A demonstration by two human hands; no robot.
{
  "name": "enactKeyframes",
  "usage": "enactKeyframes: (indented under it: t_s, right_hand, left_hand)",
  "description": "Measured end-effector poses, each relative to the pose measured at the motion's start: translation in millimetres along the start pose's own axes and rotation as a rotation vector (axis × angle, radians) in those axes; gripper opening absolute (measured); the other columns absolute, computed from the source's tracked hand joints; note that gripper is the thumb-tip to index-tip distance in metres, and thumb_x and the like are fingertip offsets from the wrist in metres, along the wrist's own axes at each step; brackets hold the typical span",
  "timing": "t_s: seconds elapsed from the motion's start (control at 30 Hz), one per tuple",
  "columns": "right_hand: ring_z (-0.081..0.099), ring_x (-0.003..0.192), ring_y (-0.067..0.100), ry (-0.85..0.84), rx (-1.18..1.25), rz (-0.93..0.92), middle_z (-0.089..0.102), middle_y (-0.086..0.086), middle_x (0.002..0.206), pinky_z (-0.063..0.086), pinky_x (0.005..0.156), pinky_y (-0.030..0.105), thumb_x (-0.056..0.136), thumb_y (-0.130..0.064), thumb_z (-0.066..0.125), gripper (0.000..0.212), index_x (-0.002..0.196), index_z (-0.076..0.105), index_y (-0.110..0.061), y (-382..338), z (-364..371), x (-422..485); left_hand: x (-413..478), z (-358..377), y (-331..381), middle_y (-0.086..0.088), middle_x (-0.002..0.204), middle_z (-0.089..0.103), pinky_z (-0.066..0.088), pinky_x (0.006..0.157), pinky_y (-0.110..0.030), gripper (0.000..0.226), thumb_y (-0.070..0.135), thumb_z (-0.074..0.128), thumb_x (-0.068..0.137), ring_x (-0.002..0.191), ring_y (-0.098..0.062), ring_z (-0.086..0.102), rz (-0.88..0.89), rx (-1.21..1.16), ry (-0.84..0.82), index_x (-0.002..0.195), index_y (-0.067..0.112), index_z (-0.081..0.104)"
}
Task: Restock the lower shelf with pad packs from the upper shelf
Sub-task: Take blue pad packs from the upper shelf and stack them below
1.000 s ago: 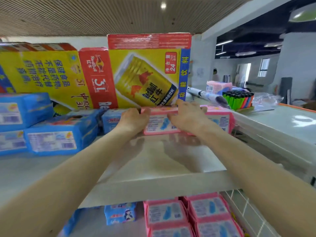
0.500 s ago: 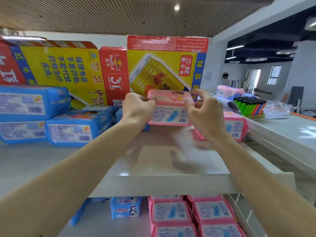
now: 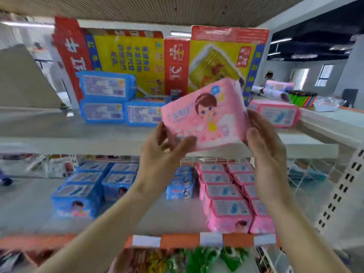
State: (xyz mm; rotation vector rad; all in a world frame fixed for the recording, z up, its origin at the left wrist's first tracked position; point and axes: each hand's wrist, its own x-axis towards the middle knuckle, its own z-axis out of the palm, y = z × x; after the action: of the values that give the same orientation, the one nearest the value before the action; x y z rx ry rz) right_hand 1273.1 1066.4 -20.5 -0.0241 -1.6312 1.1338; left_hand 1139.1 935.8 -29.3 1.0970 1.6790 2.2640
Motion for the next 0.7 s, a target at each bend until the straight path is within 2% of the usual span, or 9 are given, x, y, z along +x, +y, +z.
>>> enactKeyframes:
  t_s: [0.03,0.1,0.2,0.27,0.37,0.43,0.5,0.63,0.7]
  right_hand:
    - [0.064,0.114,0.009,-0.030,-0.014,-0.002,0.069,-0.015,0.117,0.050,0.095,0.031,0.098,-0.040,0.052,0.026,0.122,0.060,-0.037,-4.3,2.1,-18.7]
    - [0.065,0.116,0.016,-0.075,-0.064,0.042,0.069,-0.007,0.123,0.052,0.096,0.043,0.094,-0.049,0.055,0.038,0.128,0.058,-0.034,-9.3,5.9,-55.6]
    - [0.065,0.116,0.017,-0.095,-0.150,0.137,0.068,-0.004,0.125,0.053,0.096,0.049,0.091,-0.045,0.057,0.048,0.136,0.054,-0.028,-11.7,8.1,-105.8]
    - [0.066,0.114,0.020,-0.122,-0.136,0.177,0.069,-0.003,0.123,0.054,0.096,0.049,0.095,-0.033,0.057,0.042,0.136,0.053,-0.025,-12.6,9.4,-133.6]
    - [0.064,0.117,0.017,-0.175,-0.095,0.270,0.068,-0.004,0.125,0.054,0.097,0.043,0.100,-0.022,0.055,0.040,0.139,0.052,-0.019,-10.6,13.9,-166.2]
    - [0.063,0.119,0.012,-0.214,-0.059,0.343,0.067,-0.006,0.129,0.055,0.096,0.034,0.099,-0.024,0.055,0.045,0.144,0.048,-0.015,-5.0,17.8,-183.9]
    - [0.062,0.118,0.011,-0.245,-0.052,0.373,0.066,-0.002,0.131,0.054,0.093,0.026,0.097,-0.026,0.056,0.050,0.144,0.049,-0.013,0.9,23.6,-198.8]
    - [0.063,0.119,0.021,-0.242,0.076,0.425,0.069,0.003,0.124,0.053,0.098,0.035,0.093,-0.015,0.057,0.039,0.130,0.059,-0.007,15.0,34.5,-226.5]
    - [0.063,0.120,0.022,-0.220,0.193,0.471,0.069,0.004,0.123,0.053,0.095,0.029,0.092,-0.023,0.064,0.043,0.131,0.059,-0.007,20.0,36.1,-237.7]
  left_hand:
    - [-17.8,-13.3,-5.4,0.008,0.111,0.074,0.060,0.086,-0.044,0.049,0.024,0.077,0.078,0.099,-0.016,0.071,0.029,0.013,0.020,0.125,0.021,0.063]
    - [-51.2,-33.7,-13.7,0.012,0.116,0.072,0.058,0.081,-0.034,0.057,0.029,0.075,0.079,0.098,-0.013,0.070,0.082,0.066,0.046,0.133,0.023,0.058]
    - [-94.4,-51.5,-26.0,0.014,0.119,0.067,0.053,0.073,-0.020,0.065,0.026,0.081,0.080,0.095,-0.013,0.067,0.067,0.060,0.036,0.138,0.025,0.051]
    - [-119.9,-61.6,-34.1,0.004,0.123,0.066,0.054,0.074,-0.022,0.071,0.029,0.083,0.080,0.101,-0.018,0.065,0.006,0.050,0.021,0.142,0.025,0.048]
    - [-153.6,-79.9,-45.1,0.001,0.122,0.067,0.054,0.085,-0.026,0.061,0.037,0.078,0.078,0.110,-0.015,0.062,-0.033,0.144,0.017,0.135,0.030,0.057]
    - [-173.0,-91.6,-48.0,0.001,0.120,0.069,0.055,0.082,-0.021,0.060,0.024,0.083,0.080,0.114,-0.015,0.062,-0.069,0.095,0.035,0.133,0.026,0.056]
    - [-187.9,-102.5,-49.8,0.000,0.121,0.069,0.057,0.086,-0.025,0.061,0.016,0.081,0.078,0.117,-0.013,0.062,-0.087,0.073,0.062,0.132,0.025,0.054]
    - [-211.0,-117.1,-57.1,0.002,0.119,0.069,0.058,0.088,-0.033,0.059,0.019,0.077,0.075,0.111,-0.021,0.066,-0.125,0.113,0.103,0.130,0.023,0.054]
    - [-222.1,-120.3,-62.7,0.004,0.119,0.070,0.056,0.092,-0.034,0.056,0.021,0.078,0.073,0.109,-0.019,0.067,-0.157,0.136,0.121,0.124,0.029,0.056]
